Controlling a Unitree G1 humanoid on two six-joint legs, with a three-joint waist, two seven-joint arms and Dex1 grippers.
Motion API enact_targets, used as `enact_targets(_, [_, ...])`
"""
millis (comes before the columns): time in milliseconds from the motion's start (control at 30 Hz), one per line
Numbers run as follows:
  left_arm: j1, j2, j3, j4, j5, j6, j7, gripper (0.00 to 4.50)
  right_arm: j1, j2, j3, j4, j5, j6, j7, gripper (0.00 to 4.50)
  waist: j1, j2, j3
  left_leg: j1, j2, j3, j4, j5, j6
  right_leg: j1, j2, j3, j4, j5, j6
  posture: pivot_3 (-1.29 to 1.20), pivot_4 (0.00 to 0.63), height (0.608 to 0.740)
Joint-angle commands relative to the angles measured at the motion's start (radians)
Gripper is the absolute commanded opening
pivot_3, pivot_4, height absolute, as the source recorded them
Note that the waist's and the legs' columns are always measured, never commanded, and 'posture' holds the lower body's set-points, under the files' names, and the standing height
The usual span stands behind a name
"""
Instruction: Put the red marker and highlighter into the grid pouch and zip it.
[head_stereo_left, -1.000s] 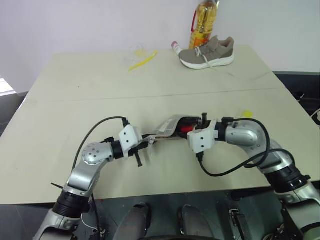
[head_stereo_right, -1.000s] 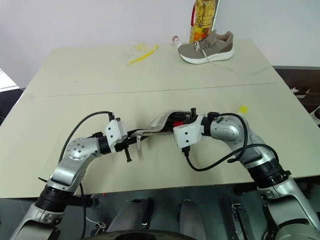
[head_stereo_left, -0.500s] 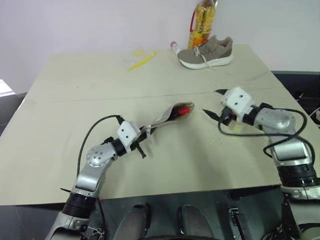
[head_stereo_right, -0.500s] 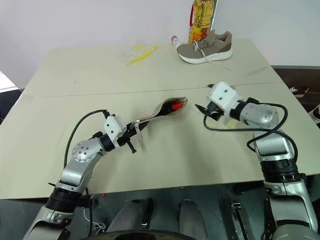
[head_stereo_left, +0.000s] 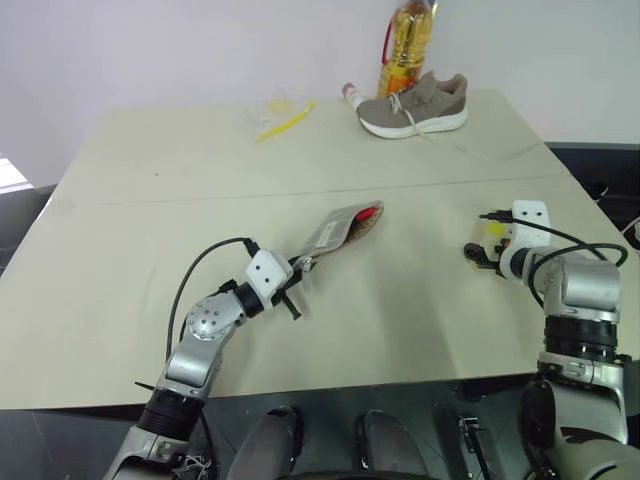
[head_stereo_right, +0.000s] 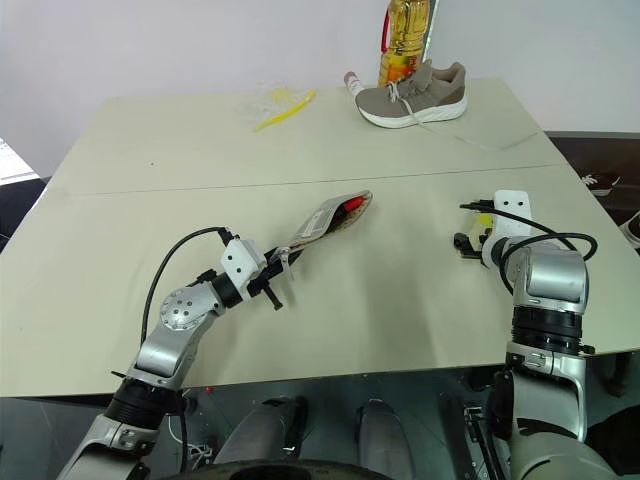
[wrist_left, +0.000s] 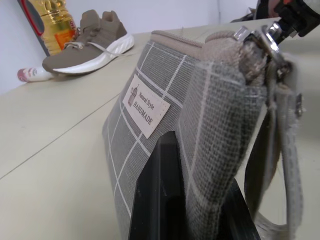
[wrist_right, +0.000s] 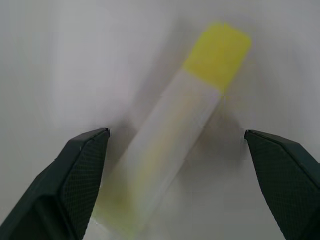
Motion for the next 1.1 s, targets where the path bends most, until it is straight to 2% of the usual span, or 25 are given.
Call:
enact_targets(33, [0.001, 0.000, 0.009, -0.024, -0.013, -0.019, -0.003, 0.00, -0.006, 0.010, -0.013, -0.020, 0.027, 0.029, -0.016, 3.23, 0.000, 0.000, 0.000, 0.000, 0.000, 0.000, 0.000, 0.000, 0.000, 0.000, 0.000, 0.000, 0.000, 0.000, 0.000, 0.00, 0.150, 0.740])
enact_targets(167, [-0.002, -0.006, 0.014, -0.029, -0.018, -0.017, 0.003, 0.00, -0.016, 0.016, -0.009, -0.020, 0.046, 0.018, -0.023, 1.14, -0.003, 0.000, 0.000, 0.000, 0.000, 0.000, 0.000, 0.000, 0.000, 0.000, 0.000, 0.000, 0.000, 0.000, 0.000, 0.00, 0.150, 0.740])
enact_targets(200, [-0.001, -0.006, 0.014, -0.031, -0.017, -0.018, 0.004, 0.00, -0.015, 0.008, 0.005, -0.025, 0.047, -0.008, -0.014, 0.83, -0.003, 0.000, 0.000, 0.000, 0.000, 0.000, 0.000, 0.000, 0.000, 0.000, 0.000, 0.000, 0.000, 0.000, 0.000, 0.00, 0.150, 0.740])
enact_targets(267, [0.000, -0.007, 0.018, -0.032, -0.017, -0.020, 0.009, 0.00, 0.000, -0.029, 0.072, -0.047, 0.029, -0.102, 0.022, 0.85, -0.005, 0.000, 0.000, 0.001, 0.000, 0.000, 0.000, 0.000, 0.000, 0.000, 0.001, 0.000, 0.000, 0.000, 0.000, 0.00, 0.150, 0.740])
enact_targets(400, [-0.011, -0.016, 0.043, -0.034, -0.040, -0.016, 0.020, 0.00, 0.067, -0.176, 0.314, -0.143, -0.085, -0.544, 0.183, 0.85, -0.005, 0.001, 0.000, 0.000, 0.000, 0.001, 0.000, 0.000, 0.000, 0.000, 0.001, -0.001, 0.000, 0.000, 0.001, 0.00, 0.150, 0.740])
enact_targets(533, [-0.026, -0.014, 0.063, -0.040, -0.062, -0.011, 0.013, 0.00, 0.095, -0.262, 0.410, -0.224, -0.103, -0.840, 0.339, 0.85, -0.009, 0.000, 0.001, 0.001, 0.001, 0.001, 0.000, 0.000, 0.000, 0.000, 0.002, -0.001, 0.000, 0.000, 0.001, 0.00, 0.150, 0.740])
enact_targets(733, [-0.035, -0.011, 0.071, -0.043, -0.070, -0.009, 0.011, 0.00, 0.111, -0.281, 0.453, -0.236, -0.129, -0.951, 0.400, 0.85, 0.002, -0.001, 0.001, 0.001, 0.000, 0.001, 0.001, 0.000, 0.000, 0.002, 0.002, -0.002, 0.000, 0.000, 0.001, 0.00, 0.150, 0.740])
enact_targets(1100, [-0.040, 0.005, 0.057, -0.058, -0.067, -0.004, -0.018, 0.00, 0.112, -0.294, 0.501, -0.261, -0.182, -1.017, 0.479, 0.85, 0.001, -0.001, 0.001, 0.001, 0.000, 0.000, 0.001, 0.000, 0.000, 0.001, 0.001, -0.001, 0.000, 0.000, 0.001, 0.00, 0.150, 0.740])
